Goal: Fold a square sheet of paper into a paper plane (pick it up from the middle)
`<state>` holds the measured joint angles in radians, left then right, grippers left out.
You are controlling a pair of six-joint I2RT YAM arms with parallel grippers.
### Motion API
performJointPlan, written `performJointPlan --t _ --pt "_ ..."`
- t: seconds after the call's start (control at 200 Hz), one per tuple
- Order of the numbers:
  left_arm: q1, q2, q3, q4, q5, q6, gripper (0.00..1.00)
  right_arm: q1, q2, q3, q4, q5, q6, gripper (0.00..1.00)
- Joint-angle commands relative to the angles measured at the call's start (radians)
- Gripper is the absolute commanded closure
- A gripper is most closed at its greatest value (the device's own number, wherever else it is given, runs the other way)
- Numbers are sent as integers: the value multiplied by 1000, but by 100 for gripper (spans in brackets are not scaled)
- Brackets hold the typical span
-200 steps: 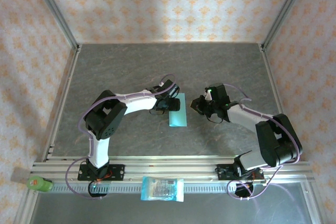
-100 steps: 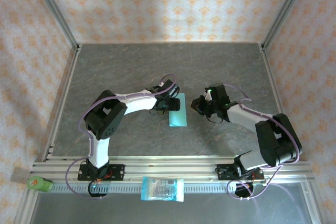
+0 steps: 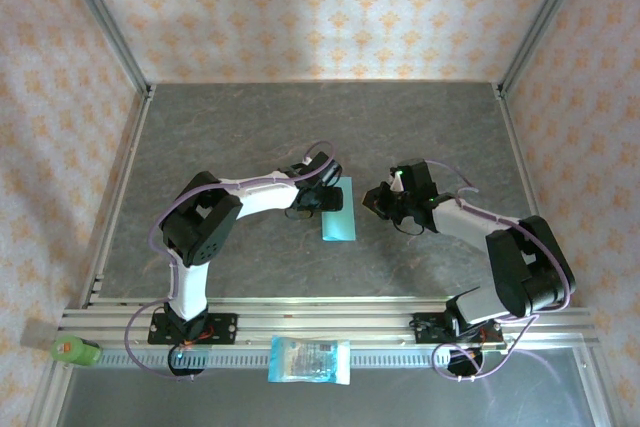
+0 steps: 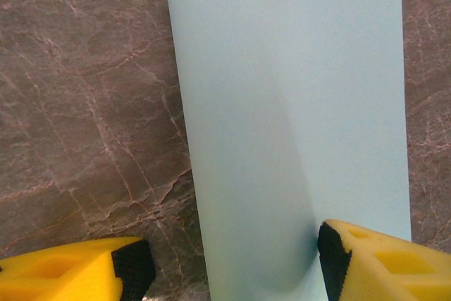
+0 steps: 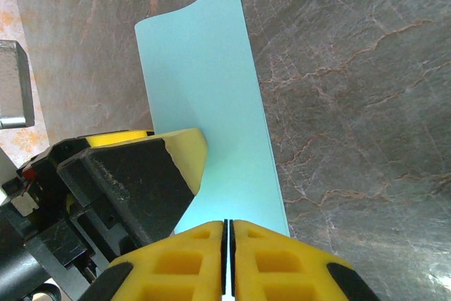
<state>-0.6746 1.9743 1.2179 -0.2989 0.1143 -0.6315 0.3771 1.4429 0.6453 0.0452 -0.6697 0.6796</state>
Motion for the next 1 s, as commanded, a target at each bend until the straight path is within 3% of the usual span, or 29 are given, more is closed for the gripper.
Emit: performJointPlan --t 0.0,0.996 --pt "31 176 -90 15 -79 -10 29 4 10 7 2 16 -5 89" --pt "18 197 -98 23 -80 -31 30 4 21 4 10 13 1 89"
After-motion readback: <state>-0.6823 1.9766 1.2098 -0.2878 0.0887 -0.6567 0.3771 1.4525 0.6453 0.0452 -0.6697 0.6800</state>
